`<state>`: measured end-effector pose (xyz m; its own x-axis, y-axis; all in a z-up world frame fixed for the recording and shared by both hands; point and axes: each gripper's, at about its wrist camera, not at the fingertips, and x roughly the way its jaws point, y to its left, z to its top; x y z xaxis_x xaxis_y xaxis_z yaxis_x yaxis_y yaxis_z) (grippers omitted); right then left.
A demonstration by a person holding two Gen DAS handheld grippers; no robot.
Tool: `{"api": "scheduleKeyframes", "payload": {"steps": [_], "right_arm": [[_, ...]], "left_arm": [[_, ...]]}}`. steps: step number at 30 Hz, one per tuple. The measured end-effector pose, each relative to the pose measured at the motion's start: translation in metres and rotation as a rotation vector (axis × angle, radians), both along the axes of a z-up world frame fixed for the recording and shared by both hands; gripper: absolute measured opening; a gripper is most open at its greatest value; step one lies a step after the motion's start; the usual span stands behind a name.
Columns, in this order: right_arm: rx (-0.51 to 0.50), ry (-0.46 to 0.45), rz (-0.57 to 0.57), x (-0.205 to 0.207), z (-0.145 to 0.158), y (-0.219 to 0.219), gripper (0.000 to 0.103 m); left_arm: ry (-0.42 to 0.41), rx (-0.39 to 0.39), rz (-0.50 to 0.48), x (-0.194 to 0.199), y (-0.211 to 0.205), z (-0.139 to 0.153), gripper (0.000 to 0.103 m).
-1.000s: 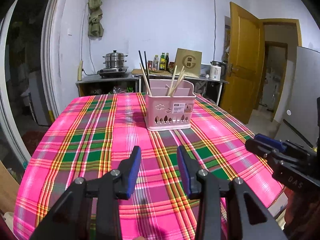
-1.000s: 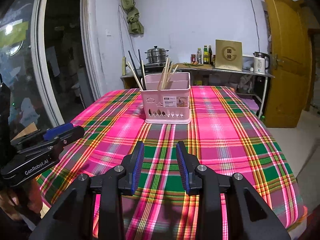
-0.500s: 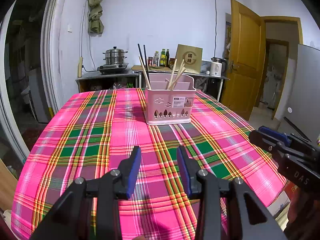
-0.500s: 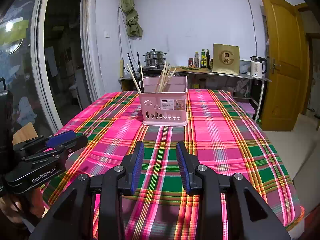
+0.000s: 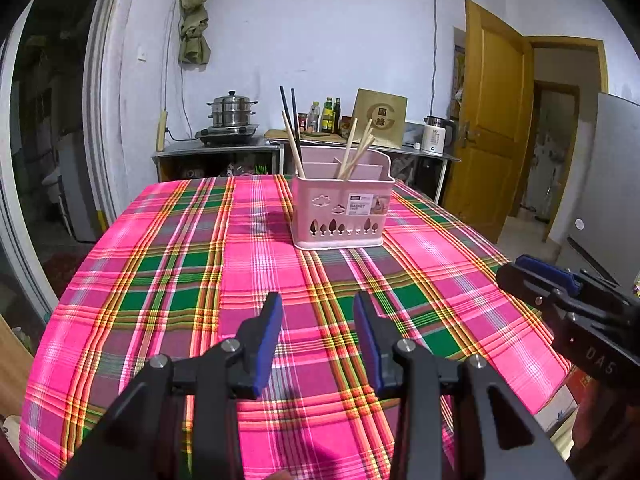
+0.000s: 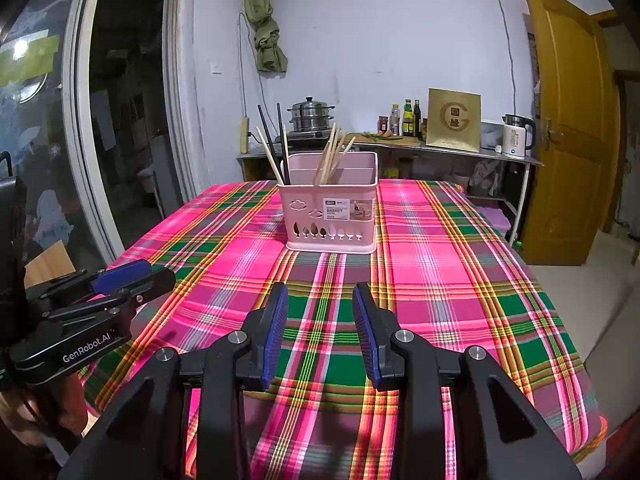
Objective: Organize utensils
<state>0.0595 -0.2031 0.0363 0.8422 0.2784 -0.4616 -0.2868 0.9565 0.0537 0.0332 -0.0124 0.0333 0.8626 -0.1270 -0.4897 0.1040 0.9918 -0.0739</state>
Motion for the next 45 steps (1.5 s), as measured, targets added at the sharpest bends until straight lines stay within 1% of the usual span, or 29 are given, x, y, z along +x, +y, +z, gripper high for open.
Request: {"api": "scheduleKeyframes", "payload": {"steps": [29, 41, 45], "right_arm": [[-0.007, -0.004, 0.0, 0.0023, -0.0008, -0.0011, 0.034], [-0.008, -0.004, 0.0, 0.0016, -0.0005, -0.0013, 0.034], [-0.009, -0.002, 0.001, 0.002, -0.001, -0.0015, 0.034]], "left_arm": [[0.015, -0.011, -0.006, -0.0014, -0.0027, -0.004, 0.039], [0.014, 0.004, 0.006, -0.0026, -0.0034, -0.0036, 0.039], [0.019, -0.005, 0.0, -0.0023, -0.0024, -0.0035, 0.039]]}}
